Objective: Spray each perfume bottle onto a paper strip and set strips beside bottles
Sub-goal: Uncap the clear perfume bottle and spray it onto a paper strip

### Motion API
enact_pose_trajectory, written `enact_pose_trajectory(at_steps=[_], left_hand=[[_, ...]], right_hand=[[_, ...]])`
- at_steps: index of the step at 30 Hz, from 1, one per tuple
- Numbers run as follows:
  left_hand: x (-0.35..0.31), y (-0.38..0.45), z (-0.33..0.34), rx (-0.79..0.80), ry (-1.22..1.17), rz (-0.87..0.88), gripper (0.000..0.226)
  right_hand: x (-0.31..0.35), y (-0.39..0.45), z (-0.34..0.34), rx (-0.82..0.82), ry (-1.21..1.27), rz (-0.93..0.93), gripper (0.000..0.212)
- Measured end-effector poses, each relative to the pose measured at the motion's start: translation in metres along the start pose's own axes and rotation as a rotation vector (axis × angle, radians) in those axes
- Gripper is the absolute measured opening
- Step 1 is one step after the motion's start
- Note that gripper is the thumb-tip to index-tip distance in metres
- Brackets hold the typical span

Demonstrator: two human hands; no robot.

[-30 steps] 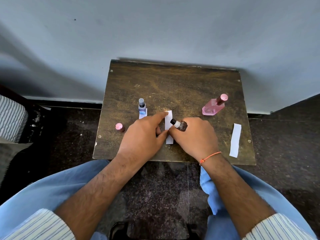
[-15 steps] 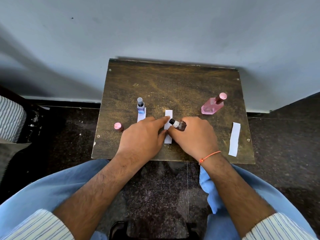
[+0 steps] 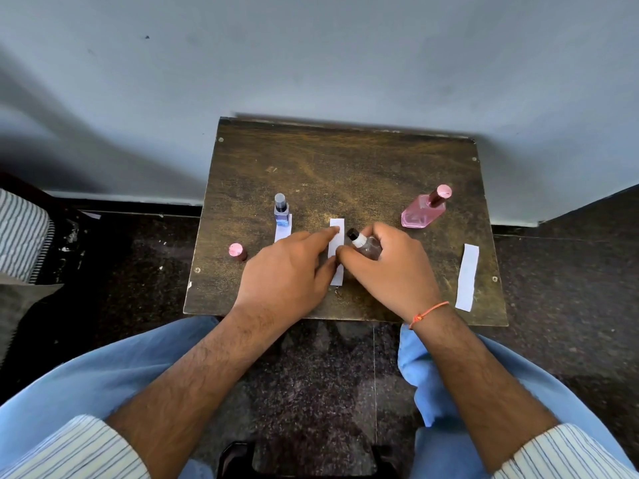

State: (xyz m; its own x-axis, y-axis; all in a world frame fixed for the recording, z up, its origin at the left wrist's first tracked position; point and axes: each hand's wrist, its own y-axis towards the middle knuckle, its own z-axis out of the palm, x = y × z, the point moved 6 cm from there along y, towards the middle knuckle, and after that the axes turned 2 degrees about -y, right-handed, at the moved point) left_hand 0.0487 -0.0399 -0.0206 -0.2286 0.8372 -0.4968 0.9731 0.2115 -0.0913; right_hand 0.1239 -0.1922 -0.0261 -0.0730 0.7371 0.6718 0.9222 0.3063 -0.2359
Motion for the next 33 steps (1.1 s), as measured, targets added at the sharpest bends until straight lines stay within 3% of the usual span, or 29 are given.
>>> enact_pose_trajectory(at_steps=[8,11,15,22,26,28,33], left_hand=[[0.021,-0.011,-0.067,-0.111,-0.016,-0.043,0.023],[0.050,-0.018,-0.101,-0.198,-0.054,-0.052,0.029],[0.090,-0.024,-0.102,-0.106,-0.012,-0.161,0.053],[0.098,-0.021,-0.080,0.022,-0.049,-0.254,0.018],[0.099,-0.020,-0.075,0.029,-0.068,-0.263,0.015],[0.094,-0.018,-0.077,0.008,-0.181,-0.259,0.015],[0.056,-0.015,-0.073,0.003,-0.815,-0.124,0.020]], right_hand=[[0.003,-0.006,0.008,0.207,0.559,0.017,0.028],[0.008,-0.009,0.012,0.235,0.593,0.006,0.027],[0.014,-0.010,0.013,0.218,0.620,-0.052,0.023],[0.015,-0.011,0.007,0.119,0.588,-0.165,0.029],[0.013,-0.010,0.001,0.113,0.570,-0.205,0.032],[0.013,-0.010,-0.002,0.128,0.581,-0.219,0.032],[0.010,-0.010,-0.006,0.153,0.562,-0.243,0.034]])
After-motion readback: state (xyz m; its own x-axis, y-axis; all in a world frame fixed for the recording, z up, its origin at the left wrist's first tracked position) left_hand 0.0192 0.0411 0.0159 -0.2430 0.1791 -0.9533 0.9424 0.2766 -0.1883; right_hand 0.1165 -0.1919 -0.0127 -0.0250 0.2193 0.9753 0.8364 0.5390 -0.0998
